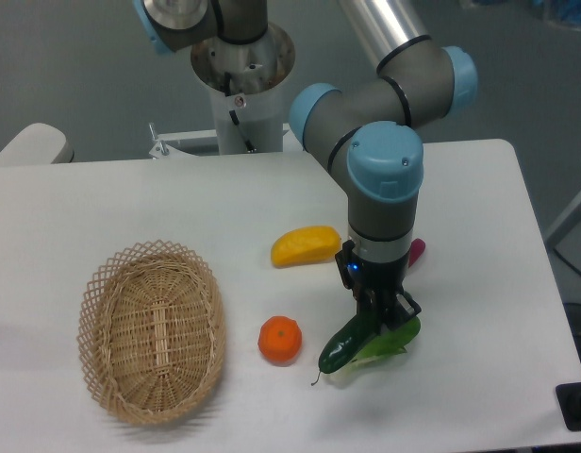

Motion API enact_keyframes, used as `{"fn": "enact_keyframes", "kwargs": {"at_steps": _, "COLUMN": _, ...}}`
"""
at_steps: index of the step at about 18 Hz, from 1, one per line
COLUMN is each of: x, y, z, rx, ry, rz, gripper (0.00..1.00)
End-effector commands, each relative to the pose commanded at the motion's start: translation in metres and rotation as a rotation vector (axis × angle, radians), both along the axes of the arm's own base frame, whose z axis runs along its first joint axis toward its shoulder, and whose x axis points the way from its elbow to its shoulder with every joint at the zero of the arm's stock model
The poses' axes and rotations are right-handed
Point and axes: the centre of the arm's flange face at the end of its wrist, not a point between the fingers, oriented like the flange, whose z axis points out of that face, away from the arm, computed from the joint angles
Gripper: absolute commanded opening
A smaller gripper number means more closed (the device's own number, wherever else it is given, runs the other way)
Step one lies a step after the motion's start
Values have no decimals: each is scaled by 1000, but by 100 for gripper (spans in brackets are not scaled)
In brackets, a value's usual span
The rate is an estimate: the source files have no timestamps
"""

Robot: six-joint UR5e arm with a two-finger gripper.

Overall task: Place the cucumber on the table
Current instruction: 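Lift the held green cucumber up and away from the bok choy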

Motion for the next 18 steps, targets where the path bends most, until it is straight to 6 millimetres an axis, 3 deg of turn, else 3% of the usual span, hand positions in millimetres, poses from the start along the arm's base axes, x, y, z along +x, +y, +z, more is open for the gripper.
{"fn": "enact_keyframes", "kwargs": {"at_steps": 4, "x": 1, "y": -6, "z": 1, "rx": -22, "ry": -28, "rz": 17, "gripper": 14}}
{"fn": "enact_keyframes", "kwargs": {"at_steps": 6, "x": -6, "y": -24, "z": -17, "rx": -56, "ry": -59, "rz": 53, "gripper": 14}}
{"fn": "enact_keyframes", "kwargs": {"at_steps": 9, "x": -12, "y": -42, "z": -24, "rx": -104, "ry": -43, "rz": 191, "gripper": 14}}
{"fn": "enact_keyframes", "kwargs": {"at_steps": 12, "x": -13, "y": -48, "z": -30, "rx": -126, "ry": -47, "rz": 218, "gripper": 14}}
{"fn": "enact_keyframes", "kwargs": {"at_steps": 18, "x": -20, "y": -80, "z": -69, "rx": -174, "ry": -95, "rz": 274, "gripper": 14}}
